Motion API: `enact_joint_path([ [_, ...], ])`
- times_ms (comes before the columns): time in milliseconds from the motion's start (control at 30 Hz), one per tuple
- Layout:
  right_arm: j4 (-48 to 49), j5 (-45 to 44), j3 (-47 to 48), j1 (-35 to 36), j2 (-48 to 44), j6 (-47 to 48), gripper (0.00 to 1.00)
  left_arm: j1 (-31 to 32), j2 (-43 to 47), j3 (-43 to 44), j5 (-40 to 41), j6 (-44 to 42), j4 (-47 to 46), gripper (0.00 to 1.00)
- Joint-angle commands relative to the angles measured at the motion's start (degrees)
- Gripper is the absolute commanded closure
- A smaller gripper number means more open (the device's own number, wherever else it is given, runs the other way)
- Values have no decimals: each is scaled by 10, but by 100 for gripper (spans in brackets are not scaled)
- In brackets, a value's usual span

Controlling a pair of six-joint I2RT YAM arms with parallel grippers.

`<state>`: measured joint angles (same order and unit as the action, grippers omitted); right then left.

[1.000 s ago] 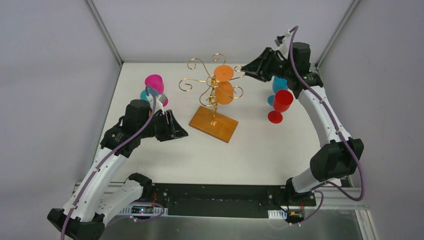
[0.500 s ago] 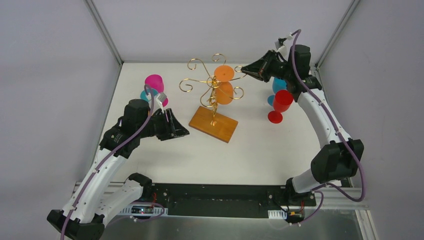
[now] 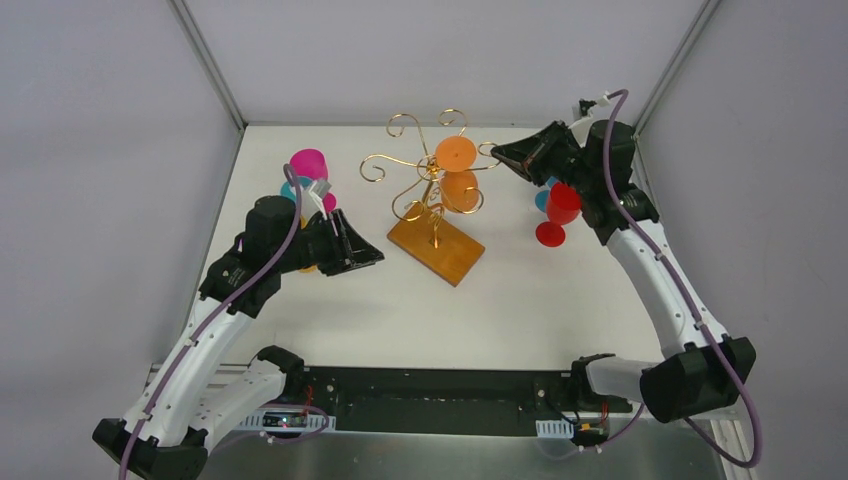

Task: Take the wine glass off the wine glass rack
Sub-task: Adjust the wine rack at the center of the board.

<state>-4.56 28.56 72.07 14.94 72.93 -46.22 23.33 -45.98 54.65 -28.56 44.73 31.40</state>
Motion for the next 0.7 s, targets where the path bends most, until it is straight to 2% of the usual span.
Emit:
enact_joint_path([
  [0,-1,-88,-15,24,-54,-14,100,7,9,24,-14,38,-50,64],
  [167,-6,-159,-46,39,-88,-40,100,17,4,31,-18,74,-92,64],
  [500,-9,-194,-47,50,-90,-58,100,88,-94,108,-23,110,-153,64],
  [667,-9,-205,-46,57,-93,-66,100,97,-136,144,-9,106,-157,65],
])
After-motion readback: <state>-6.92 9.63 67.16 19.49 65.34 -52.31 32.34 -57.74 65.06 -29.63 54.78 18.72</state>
